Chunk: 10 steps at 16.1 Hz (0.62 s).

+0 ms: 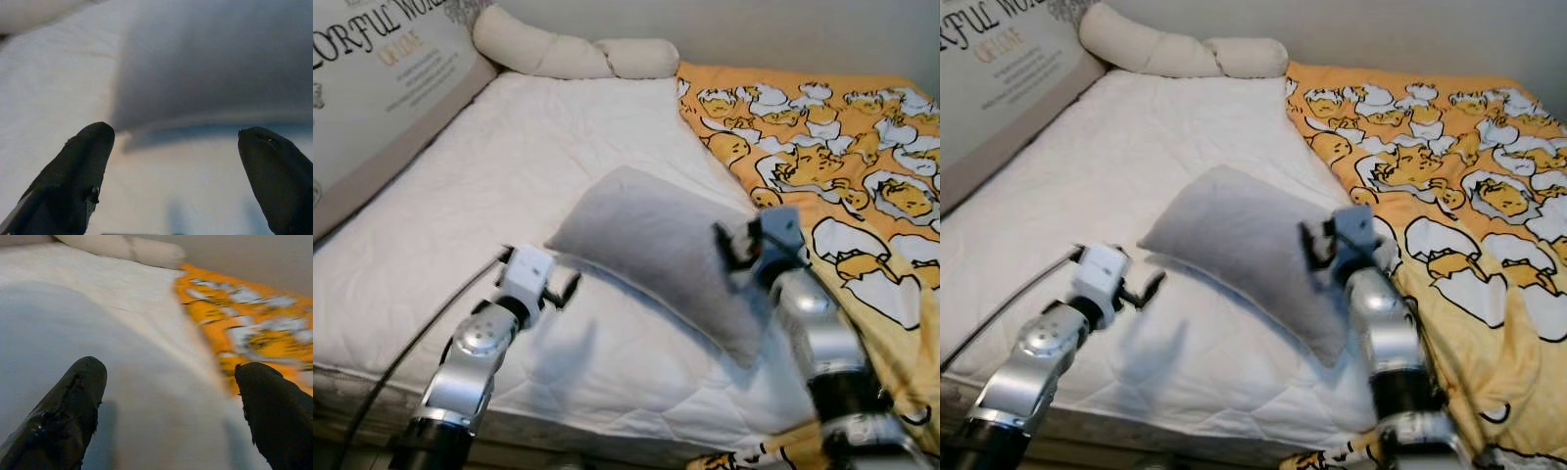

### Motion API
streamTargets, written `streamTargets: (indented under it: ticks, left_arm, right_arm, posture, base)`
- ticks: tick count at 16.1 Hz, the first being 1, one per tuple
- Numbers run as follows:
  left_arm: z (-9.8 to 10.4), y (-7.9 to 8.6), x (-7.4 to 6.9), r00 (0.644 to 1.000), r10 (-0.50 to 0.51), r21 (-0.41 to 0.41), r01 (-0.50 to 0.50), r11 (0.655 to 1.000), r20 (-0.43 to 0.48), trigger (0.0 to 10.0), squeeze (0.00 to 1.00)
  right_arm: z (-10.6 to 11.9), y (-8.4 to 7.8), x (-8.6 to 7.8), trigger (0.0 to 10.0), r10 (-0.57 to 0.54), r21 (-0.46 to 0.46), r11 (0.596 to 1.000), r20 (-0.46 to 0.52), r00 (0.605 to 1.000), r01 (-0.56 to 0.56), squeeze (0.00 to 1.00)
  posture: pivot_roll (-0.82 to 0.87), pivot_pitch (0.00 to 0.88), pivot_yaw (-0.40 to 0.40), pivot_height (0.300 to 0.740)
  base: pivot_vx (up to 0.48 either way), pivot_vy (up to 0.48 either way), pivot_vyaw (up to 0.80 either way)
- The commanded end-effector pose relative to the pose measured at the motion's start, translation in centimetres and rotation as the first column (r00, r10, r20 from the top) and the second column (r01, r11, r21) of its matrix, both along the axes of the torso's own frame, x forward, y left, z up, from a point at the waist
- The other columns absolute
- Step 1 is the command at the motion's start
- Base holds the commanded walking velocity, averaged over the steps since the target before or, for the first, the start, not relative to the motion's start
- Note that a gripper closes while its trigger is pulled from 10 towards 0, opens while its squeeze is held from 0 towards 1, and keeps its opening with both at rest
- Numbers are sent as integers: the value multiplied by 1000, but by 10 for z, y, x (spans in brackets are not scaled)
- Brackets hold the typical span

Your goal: Clean up the room

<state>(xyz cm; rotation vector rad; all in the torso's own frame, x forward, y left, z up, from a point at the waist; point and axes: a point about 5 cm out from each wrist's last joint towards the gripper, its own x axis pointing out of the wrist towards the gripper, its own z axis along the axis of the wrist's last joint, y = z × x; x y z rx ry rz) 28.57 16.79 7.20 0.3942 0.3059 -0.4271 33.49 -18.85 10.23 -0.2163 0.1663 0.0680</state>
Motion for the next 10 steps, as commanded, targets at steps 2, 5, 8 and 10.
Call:
streamTargets:
  ticks: [2, 5, 8, 10]
  left_arm:
    - [-10, 1, 9, 987, -117, 184, 137, 973, -114, 10000, 0]
    - [-22, -3, 17, 971, -128, 243, 176, 954, -202, 10000, 0]
    - [-25, -17, 26, 964, -124, 243, 182, 953, -233, 10000, 0]
    - [-31, -26, 28, 956, -124, 212, 183, 960, -265, 10000, 0]
  right_arm:
    - [1, -19, 8, 10000, -104, -131, 986, -7, 995, 102, 0]
    - [-7, -21, 8, 10000, -30, -240, 971, -88, 996, 8, 0]
    - [-20, -1, -3, 10000, 219, -247, 932, -206, 954, -267, 0]
    - [-14, 15, -15, 10000, 413, -167, 875, -235, 880, -455, 0]
  posture:
    - [117, 0, 6, 740]
    - [109, 0, 11, 740]
    - [100, 0, 21, 740]
    - [98, 0, 28, 740]
  base:
    - [0, 0, 0]
    - [0, 0, 0]
    - [0, 0, 0]
    - [0, 0, 0]
